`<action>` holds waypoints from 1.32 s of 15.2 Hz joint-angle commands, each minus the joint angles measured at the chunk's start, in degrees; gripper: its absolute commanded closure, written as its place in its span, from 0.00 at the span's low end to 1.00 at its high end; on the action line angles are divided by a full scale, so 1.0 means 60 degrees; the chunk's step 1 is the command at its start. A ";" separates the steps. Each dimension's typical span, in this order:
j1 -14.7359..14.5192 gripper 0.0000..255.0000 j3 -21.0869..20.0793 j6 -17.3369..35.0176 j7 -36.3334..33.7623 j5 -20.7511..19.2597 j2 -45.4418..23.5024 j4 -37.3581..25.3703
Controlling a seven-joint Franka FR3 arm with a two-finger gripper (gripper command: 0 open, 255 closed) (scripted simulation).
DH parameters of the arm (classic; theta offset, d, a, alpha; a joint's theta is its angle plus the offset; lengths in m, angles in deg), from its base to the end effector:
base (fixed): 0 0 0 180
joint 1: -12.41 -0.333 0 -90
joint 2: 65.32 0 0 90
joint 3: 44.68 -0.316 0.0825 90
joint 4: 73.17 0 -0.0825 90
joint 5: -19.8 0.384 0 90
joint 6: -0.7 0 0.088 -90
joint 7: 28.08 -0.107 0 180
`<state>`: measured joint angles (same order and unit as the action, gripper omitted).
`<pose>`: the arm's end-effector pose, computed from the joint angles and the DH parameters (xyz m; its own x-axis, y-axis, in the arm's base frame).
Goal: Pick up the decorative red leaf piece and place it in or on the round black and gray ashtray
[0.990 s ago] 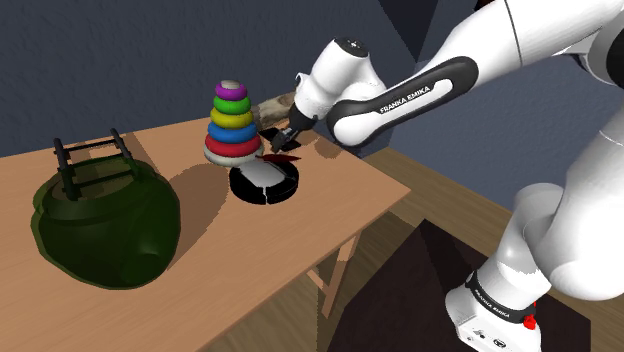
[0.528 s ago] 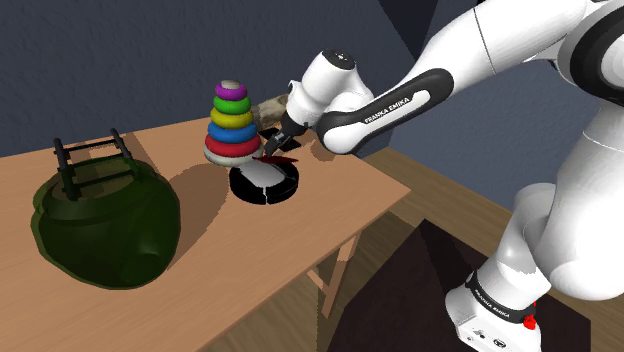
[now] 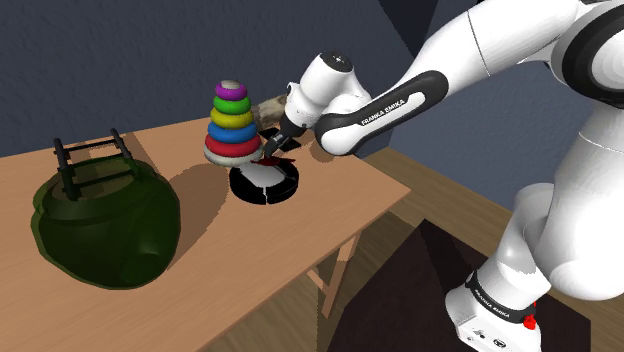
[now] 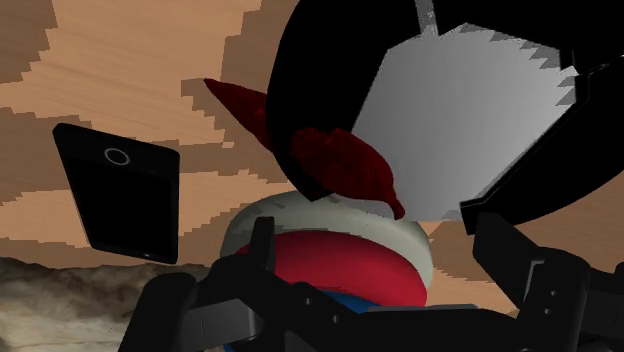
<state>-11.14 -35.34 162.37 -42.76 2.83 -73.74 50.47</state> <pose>0.5737 0.1627 0.3871 0.8268 0.2497 0.5041 0.2218 -0.9682 0.1158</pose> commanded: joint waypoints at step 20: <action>0.2232 0.00 -0.2349 -0.7538 0.8782 0.3036 -0.4318 -0.7272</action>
<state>2.17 -49.29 117.36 9.31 21.01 -99.00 7.29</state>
